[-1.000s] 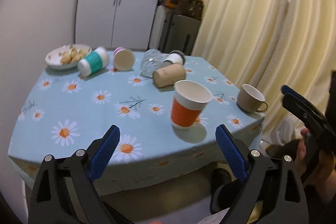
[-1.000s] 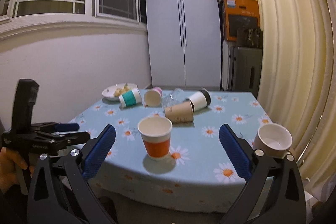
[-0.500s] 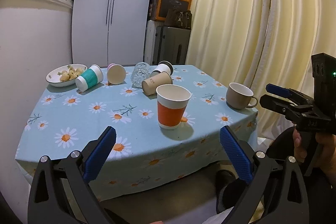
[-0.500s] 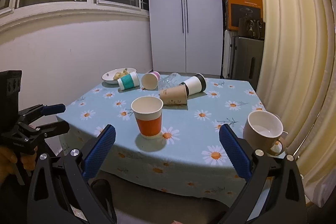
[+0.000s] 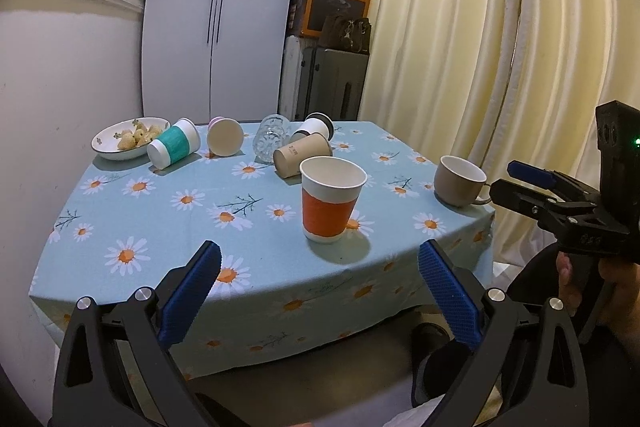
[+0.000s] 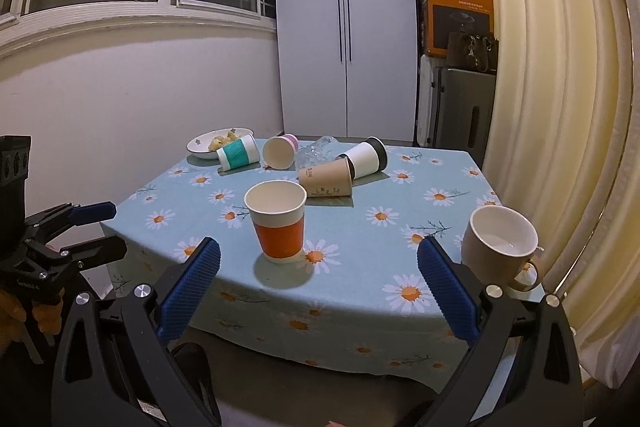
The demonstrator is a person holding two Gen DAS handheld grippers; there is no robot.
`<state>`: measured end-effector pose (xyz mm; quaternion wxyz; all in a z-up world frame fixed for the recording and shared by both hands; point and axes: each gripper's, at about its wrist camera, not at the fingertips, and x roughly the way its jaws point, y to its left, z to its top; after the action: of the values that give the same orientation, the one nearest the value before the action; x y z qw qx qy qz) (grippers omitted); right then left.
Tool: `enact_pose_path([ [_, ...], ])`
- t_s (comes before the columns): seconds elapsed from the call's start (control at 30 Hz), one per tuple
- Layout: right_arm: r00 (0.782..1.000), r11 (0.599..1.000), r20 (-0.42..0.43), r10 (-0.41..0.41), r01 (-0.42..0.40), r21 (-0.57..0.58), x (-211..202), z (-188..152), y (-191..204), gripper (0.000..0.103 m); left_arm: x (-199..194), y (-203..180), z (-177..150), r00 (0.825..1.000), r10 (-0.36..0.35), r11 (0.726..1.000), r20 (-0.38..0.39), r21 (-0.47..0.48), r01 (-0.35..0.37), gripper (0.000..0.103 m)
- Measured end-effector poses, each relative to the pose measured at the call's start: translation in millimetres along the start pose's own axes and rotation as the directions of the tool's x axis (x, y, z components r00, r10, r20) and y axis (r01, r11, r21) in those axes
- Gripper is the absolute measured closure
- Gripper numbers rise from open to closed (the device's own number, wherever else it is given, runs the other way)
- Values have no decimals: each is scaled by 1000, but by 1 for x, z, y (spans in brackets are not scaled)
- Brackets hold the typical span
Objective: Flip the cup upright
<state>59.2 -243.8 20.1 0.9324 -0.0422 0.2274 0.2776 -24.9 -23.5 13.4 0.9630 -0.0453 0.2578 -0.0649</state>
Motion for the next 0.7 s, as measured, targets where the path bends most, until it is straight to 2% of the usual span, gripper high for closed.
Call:
enact_pose_path([
  [0.7,1000,1000,-17,-7,7,-16,7,-1,5,5,5,-5,-1,1000,7,1000,-24,11,-7,7],
])
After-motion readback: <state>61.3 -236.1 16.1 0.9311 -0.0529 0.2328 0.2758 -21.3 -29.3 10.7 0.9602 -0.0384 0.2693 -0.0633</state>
